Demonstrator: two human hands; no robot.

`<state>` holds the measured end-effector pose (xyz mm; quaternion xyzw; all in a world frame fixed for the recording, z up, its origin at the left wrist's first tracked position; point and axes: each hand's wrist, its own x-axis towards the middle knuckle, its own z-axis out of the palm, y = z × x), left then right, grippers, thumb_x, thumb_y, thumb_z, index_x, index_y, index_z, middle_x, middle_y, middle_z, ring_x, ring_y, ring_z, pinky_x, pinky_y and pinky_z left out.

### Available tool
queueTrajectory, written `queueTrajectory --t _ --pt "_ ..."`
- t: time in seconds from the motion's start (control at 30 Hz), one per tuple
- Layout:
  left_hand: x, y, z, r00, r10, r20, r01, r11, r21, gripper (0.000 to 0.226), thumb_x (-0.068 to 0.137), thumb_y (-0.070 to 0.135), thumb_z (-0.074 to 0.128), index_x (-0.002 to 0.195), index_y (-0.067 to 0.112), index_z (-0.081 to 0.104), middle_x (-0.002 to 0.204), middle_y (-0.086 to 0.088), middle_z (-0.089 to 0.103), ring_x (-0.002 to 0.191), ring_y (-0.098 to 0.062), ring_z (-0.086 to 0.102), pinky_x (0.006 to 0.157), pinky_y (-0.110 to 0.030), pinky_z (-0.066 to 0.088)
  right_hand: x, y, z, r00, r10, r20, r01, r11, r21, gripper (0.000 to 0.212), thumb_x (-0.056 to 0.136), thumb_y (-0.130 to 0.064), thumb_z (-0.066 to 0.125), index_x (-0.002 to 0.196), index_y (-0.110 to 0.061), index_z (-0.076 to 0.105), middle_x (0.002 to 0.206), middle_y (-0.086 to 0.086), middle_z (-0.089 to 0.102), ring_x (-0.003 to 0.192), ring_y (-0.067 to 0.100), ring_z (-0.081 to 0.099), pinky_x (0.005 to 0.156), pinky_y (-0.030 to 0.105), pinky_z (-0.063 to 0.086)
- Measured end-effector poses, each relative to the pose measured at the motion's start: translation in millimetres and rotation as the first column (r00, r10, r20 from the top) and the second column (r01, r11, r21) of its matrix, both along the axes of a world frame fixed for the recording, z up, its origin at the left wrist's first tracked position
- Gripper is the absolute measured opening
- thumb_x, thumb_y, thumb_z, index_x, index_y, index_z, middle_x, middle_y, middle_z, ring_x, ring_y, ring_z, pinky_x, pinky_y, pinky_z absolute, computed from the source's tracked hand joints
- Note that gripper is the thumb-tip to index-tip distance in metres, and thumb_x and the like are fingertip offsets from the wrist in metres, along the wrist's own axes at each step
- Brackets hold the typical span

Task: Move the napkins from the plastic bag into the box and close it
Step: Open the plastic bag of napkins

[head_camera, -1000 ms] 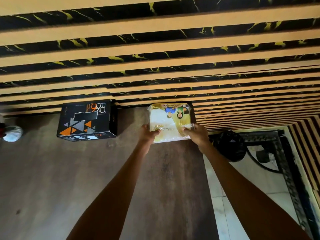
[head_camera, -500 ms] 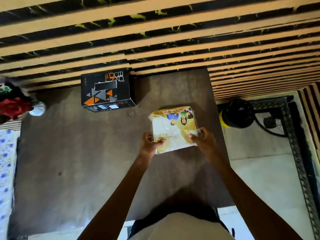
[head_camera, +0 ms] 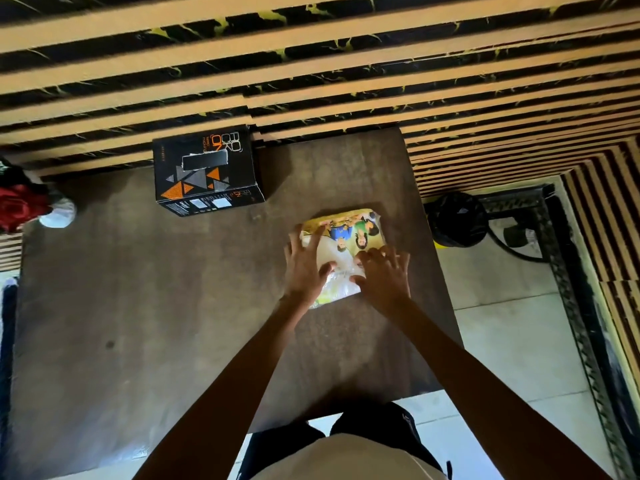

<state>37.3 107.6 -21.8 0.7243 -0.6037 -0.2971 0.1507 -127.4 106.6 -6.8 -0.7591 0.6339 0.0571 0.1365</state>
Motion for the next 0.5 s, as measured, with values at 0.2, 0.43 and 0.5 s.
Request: queueTrajectory --t 0.2,0.43,0.5 --pt "-0.1 -11.0 2.0 1.0 0.01 0.025 -0.013 0.993 0.116 0.088 0.062 0.035 0.087 0.138 0.031 0.043 0.143 -0.008 0.026 0.125 -0.032 0.038 0.099 -0.043 0.048 2.0 -18.7 -1.4 0.985 -0.16 0.059 0.137 0.95 0.28 0.028 0.084 -0.045 0.064 0.098 -0.023 0.073 0.109 -0.003 0.07 0.117 0.023 0.051 0.102 0.041 0.025" --pt "-5.0 -3.9 2.1 0.997 0.072 -0.002 -0.07 0.981 0.182 0.098 0.057 0.031 0.089 0.141 0.032 0.038 0.141 -0.007 0.027 0.12 -0.034 0.046 0.093 -0.045 0.051 9.6 -20.5 15.5 0.965 -0.263 0.005 0.246 0.908 0.338 0.039 0.078 -0.054 0.07 0.099 -0.021 0.071 0.124 0.005 0.061 0.132 0.028 0.041 0.111 0.045 0.02" --pt "-5.5 -2.0 0.1 0.996 0.092 -0.014 -0.088 0.981 0.173 0.096 0.059 0.031 0.089 0.141 0.031 0.039 0.138 -0.006 0.029 0.119 -0.034 0.049 0.092 -0.046 0.052 10.3 -21.6 17.5 0.958 -0.288 0.004 0.27 0.901 0.339 0.038 0.077 -0.052 0.072 0.099 -0.02 0.072 0.124 0.007 0.061 0.131 0.029 0.042 0.11 0.044 0.02"
